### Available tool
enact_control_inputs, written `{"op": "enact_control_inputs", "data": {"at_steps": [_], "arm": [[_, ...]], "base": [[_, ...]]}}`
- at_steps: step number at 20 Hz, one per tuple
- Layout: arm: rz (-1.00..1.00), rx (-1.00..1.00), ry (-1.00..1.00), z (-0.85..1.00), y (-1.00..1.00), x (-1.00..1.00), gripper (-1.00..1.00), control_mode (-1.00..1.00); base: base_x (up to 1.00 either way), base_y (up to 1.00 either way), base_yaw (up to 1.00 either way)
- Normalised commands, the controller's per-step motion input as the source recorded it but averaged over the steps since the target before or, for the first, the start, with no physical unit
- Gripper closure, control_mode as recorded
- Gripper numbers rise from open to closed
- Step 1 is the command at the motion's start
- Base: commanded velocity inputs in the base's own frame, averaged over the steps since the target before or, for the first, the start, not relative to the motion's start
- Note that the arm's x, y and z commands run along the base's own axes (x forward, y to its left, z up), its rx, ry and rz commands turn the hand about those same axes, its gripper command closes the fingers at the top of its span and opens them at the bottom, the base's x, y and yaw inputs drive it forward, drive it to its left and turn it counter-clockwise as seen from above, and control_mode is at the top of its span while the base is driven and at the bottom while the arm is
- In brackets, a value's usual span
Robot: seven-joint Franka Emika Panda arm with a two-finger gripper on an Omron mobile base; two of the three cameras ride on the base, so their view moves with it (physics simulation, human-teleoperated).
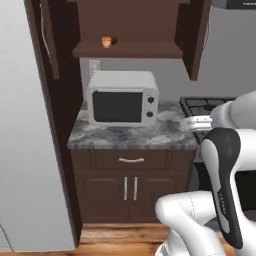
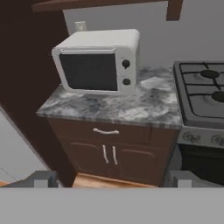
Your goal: Pick the avocado and bread from the counter and place them on the plate. Then pick the jam from the cabinet and place it next to the plate. Lastly close the cabinet door.
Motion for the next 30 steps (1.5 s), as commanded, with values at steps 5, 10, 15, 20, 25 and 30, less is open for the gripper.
{"op": "enact_control_inputs", "data": {"at_steps": [5,10,15,20,25,30], "arm": [[0.0,0.0,0.0,0.0,0.0,0.0,-1.0,1.0],[0.0,0.0,0.0,0.0,0.0,0.0,-1.0,1.0],[0.0,0.0,0.0,0.0,0.0,0.0,-1.0,1.0],[0.0,0.0,0.0,0.0,0.0,0.0,-1.0,1.0],[0.0,0.0,0.0,0.0,0.0,0.0,-1.0,1.0],[0.0,0.0,0.0,0.0,0.0,0.0,-1.0,1.0]], "base": [[0.2,0.94,-0.19],[0.64,0.34,-0.19],[0.64,-0.25,-0.11],[0.52,0.01,-0.11],[0.61,0.06,-0.1],[0.64,0.08,-0.11]]}}
